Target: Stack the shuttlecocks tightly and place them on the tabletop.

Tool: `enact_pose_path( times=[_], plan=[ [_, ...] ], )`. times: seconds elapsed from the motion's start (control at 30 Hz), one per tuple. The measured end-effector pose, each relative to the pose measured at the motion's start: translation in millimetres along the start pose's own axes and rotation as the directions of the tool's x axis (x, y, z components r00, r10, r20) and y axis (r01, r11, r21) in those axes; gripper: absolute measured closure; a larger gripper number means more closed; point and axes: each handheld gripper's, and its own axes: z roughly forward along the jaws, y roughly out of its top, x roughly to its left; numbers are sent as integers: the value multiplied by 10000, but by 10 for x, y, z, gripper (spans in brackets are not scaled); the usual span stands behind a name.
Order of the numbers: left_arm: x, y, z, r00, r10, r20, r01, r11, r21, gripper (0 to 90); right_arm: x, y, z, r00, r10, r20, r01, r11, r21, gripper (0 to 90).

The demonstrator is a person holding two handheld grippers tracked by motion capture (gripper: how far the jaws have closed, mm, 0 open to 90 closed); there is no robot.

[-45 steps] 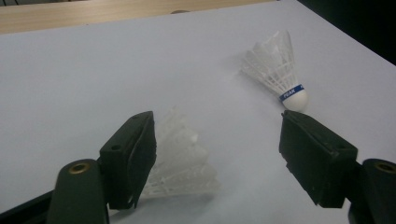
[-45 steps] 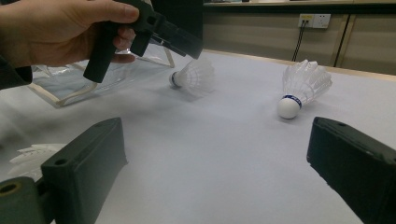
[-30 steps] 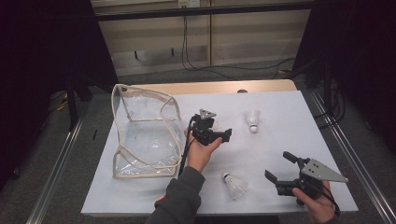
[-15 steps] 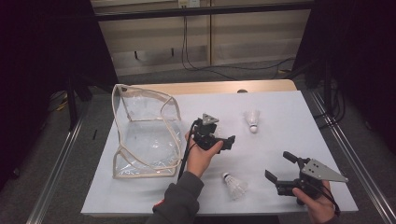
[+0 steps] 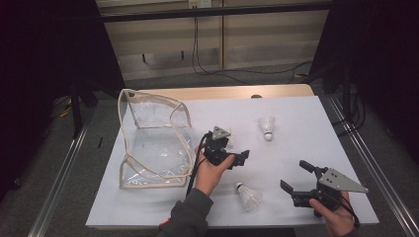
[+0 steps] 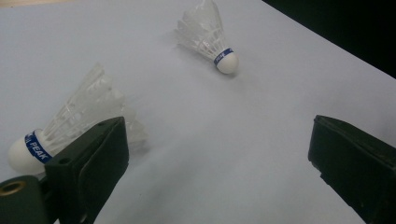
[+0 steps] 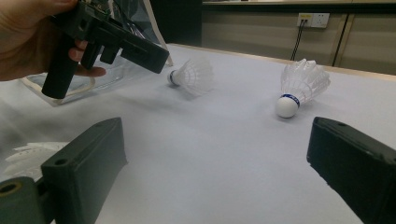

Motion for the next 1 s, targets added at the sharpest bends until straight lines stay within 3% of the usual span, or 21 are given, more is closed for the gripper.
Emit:
enact_pose_path(
  times=[0.2,1.0],
  plan=[
    [-13,-47,-40,10000,-33,64,34,10000,-51,53,3,0,4,10000,-29,-5,29,10000,5,36],
    [-95,-191,-179,9966,479,669,-489,9987,134,50,3,2,0,10000,-69,2,69,10000,2,36]
  ],
)
